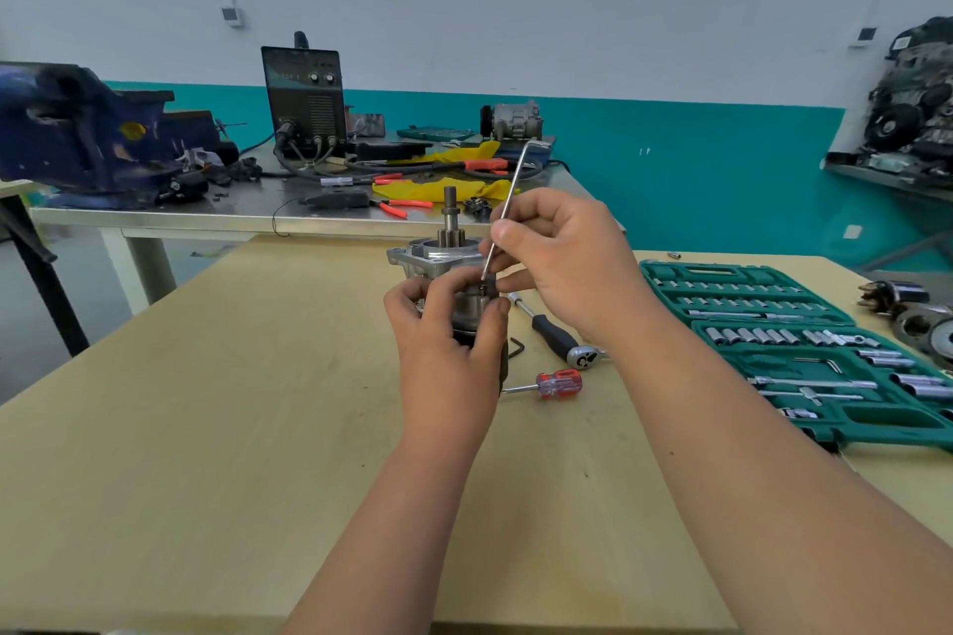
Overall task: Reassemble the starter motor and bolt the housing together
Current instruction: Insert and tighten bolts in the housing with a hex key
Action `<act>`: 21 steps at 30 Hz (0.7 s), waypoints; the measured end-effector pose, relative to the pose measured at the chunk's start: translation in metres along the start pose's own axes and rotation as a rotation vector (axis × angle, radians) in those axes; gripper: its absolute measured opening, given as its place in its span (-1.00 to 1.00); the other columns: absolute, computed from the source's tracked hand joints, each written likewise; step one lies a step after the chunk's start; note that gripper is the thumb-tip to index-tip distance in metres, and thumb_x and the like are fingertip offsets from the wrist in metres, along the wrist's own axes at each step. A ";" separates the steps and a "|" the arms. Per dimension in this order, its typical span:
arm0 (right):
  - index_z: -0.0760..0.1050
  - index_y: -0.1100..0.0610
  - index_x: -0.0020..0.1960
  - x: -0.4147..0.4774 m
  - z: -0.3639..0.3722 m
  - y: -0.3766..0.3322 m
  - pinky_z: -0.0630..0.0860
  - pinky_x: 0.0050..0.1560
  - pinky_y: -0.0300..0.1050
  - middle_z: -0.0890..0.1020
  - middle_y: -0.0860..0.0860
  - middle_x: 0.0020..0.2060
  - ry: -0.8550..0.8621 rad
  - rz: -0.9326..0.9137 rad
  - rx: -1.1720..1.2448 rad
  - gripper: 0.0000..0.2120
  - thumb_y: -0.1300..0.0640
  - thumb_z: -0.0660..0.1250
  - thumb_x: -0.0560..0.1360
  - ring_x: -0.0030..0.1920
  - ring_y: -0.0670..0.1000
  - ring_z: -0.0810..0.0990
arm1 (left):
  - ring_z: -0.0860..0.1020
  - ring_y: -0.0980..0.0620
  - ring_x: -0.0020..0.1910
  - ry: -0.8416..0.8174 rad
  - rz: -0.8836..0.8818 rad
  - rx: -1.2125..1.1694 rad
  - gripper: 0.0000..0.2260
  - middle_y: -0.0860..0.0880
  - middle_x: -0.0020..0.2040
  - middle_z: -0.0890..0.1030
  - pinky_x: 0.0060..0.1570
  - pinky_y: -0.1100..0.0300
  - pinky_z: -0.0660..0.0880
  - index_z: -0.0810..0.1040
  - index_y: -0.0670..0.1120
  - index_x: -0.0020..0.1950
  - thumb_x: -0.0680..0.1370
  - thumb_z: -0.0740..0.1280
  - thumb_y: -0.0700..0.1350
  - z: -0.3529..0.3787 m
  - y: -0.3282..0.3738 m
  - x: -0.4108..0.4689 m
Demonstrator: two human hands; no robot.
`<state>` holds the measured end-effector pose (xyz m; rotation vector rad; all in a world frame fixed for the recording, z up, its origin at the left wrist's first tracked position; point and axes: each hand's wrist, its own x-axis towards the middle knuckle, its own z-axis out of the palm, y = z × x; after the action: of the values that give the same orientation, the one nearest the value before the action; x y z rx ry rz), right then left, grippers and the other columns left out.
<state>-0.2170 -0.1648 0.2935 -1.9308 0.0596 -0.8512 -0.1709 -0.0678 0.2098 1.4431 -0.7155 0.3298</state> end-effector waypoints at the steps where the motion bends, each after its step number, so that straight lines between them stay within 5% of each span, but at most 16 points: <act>1: 0.55 -0.03 -0.14 0.000 0.000 0.000 0.60 -0.31 -0.20 0.69 -0.10 -0.28 -0.008 -0.004 -0.019 -0.85 0.20 0.31 0.54 -0.26 -0.08 0.68 | 0.42 0.46 -0.03 -0.001 0.002 -0.001 -0.63 0.02 0.16 0.29 -0.13 0.63 0.30 0.41 0.39 0.00 0.51 0.42 -0.11 0.000 0.000 0.000; 15: 0.56 -0.02 -0.19 0.000 0.001 -0.001 0.61 -0.30 -0.20 0.68 -0.08 -0.35 -0.013 -0.008 -0.124 -0.86 0.16 0.35 0.51 -0.31 -0.10 0.66 | 0.42 0.42 0.00 0.006 -0.018 -0.006 -0.66 0.02 0.16 0.28 -0.11 0.62 0.31 0.42 0.35 0.00 0.51 0.42 -0.10 -0.001 0.004 -0.002; 21: 0.48 0.02 -0.27 0.000 0.007 -0.008 0.42 -0.48 -0.34 0.54 -0.09 -0.49 0.000 -0.055 -0.322 -0.83 0.08 0.42 0.46 -0.51 -0.18 0.49 | 0.37 0.02 0.16 0.133 -0.120 -0.065 -0.74 0.11 0.05 0.29 -0.09 0.61 0.30 0.44 0.31 -0.15 0.49 0.43 -0.05 0.012 0.015 -0.002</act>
<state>-0.2151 -0.1556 0.2978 -2.2419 0.1515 -0.9217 -0.1843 -0.0774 0.2197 1.3822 -0.5256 0.3039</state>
